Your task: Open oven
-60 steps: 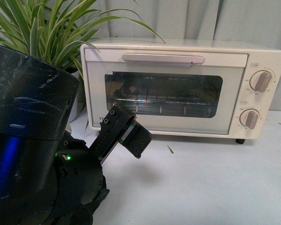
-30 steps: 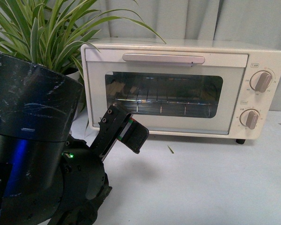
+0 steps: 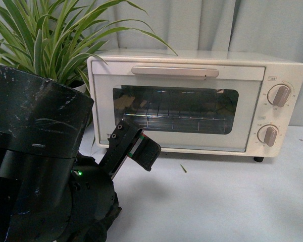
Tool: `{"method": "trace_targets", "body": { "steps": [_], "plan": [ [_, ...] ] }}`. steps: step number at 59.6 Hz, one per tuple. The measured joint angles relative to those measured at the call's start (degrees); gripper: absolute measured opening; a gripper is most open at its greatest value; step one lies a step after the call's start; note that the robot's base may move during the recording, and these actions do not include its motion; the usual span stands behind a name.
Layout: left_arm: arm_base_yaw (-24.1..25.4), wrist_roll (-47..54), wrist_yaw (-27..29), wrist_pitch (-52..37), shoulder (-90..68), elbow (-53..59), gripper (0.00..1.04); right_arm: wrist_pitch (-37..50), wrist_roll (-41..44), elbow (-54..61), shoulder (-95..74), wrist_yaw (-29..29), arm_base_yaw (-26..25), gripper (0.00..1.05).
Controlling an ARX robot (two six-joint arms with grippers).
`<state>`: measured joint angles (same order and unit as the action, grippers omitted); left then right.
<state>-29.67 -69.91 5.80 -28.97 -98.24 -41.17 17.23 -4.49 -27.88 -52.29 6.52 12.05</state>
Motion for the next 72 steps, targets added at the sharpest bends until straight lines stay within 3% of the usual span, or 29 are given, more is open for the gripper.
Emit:
{"method": "trace_targets", "body": {
  "steps": [13, 33, 53, 72],
  "plan": [
    [0.68, -0.66, 0.61, 0.11, 0.2, 0.15, 0.98, -6.05, -4.46, -18.93, -20.96, -6.6, 5.09, 0.95],
    [1.18, -0.9, 0.48, 0.11, 0.44, 0.44, 0.98, -14.19, -11.15, -36.33, -33.7, -12.04, 8.31, 0.95],
    [1.18, -2.01, 0.48, 0.07, 0.44, 0.46, 0.98, -19.21, -19.39, -41.07, -38.6, -12.61, 8.39, 0.95],
    [1.22, -2.21, 0.52, 0.07, 0.44, 0.48, 0.98, -19.21, -20.65, -41.64, -39.21, -14.4, 8.79, 0.95]
  ]
}}
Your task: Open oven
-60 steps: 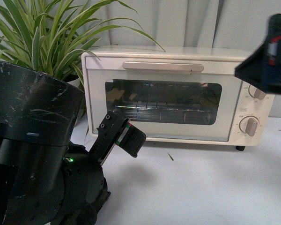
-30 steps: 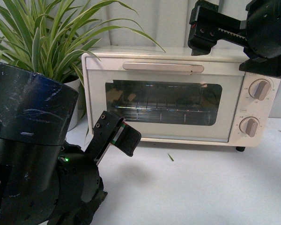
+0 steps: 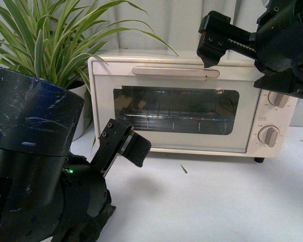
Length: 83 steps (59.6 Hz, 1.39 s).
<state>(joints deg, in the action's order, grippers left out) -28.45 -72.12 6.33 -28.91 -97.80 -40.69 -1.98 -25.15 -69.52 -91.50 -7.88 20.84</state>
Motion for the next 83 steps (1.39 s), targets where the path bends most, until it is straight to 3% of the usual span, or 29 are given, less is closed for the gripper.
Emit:
{"method": "trace_targets", "body": {
  "steps": [26, 41, 83],
  "plan": [
    [-0.02, 0.0, 0.39, 0.13, 0.0, 0.0, 0.98, -0.72, -1.14, -2.78, -2.86, -1.31, -0.02, 0.95],
    [-0.02, -0.04, 0.72, 0.15, 0.0, 0.0, 0.98, -3.08, 3.23, -3.39, -3.06, -0.52, 0.26, 0.95],
    [-0.04, -0.13, 0.98, 0.26, 0.0, 0.0, 0.98, 4.24, 7.93, 8.26, 1.81, 4.0, 0.92, 0.95]
  ]
}}
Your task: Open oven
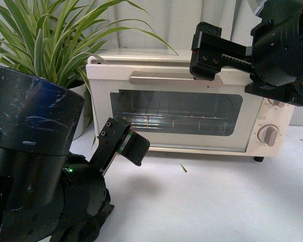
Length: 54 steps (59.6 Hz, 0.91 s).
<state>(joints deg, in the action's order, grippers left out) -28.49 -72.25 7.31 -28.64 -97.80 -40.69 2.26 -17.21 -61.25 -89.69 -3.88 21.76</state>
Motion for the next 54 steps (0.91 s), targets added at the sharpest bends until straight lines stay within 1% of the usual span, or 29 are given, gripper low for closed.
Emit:
{"method": "trace_targets", "body": {
  "steps": [13, 26, 36, 44, 54],
  "plan": [
    [0.07, -0.02, 0.0, 0.04, 0.0, 0.04, 0.98, 3.04, 0.24, 5.03, 1.9, 2.84, 0.74, 0.95],
    [0.24, -0.02, -0.04, 0.15, 0.0, 0.04, 0.98, 4.85, 2.36, 10.86, 4.57, 6.62, 1.53, 0.95],
    [0.48, -0.07, -0.09, 0.28, 0.44, 0.39, 0.98, 6.78, 4.0, 14.84, 7.61, 5.79, 1.73, 0.95],
    [0.96, 0.15, -0.28, 0.39, 0.68, 0.66, 0.98, 6.95, 3.91, 19.67, 12.17, 6.1, 0.85, 0.95],
    [1.81, 1.62, 0.28, 1.95, 1.9, 1.44, 0.98, 6.49, 1.51, 26.05, 26.38, 10.1, -2.75, 0.95]
  ]
}}
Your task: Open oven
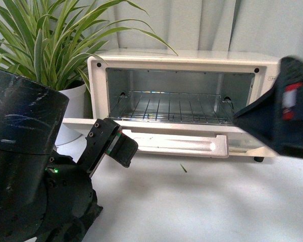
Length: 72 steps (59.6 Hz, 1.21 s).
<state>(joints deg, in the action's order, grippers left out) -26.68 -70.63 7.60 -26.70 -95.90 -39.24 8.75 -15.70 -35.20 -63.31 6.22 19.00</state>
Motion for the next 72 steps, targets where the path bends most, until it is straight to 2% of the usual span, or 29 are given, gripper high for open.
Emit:
{"method": "trace_targets", "body": {
  "steps": [11, 26, 46, 61, 72],
  "plan": [
    [0.31, 4.76, 3.28, 2.99, 1.14, 0.11, 0.98, -1.29, -1.49, 4.61, 9.51, 3.28, -5.33, 0.95],
    [-0.28, 16.76, 9.51, 5.53, 1.86, 0.48, 0.98, -2.29, -1.73, 9.09, 15.39, 7.91, -12.24, 0.95],
    [-2.38, 29.4, 14.64, 5.81, 1.42, 1.25, 0.98, -1.6, -1.25, 13.29, 15.72, 9.09, -14.62, 0.95],
    [-3.87, 42.45, 19.78, 5.42, 1.38, 3.15, 0.98, -0.79, -0.55, 14.23, 15.26, 9.62, -15.76, 0.95],
    [-4.52, 50.49, 21.31, 4.74, 1.36, 4.33, 0.98, -0.74, -0.31, 14.71, 15.23, 9.84, -15.98, 0.95]
  ]
}}
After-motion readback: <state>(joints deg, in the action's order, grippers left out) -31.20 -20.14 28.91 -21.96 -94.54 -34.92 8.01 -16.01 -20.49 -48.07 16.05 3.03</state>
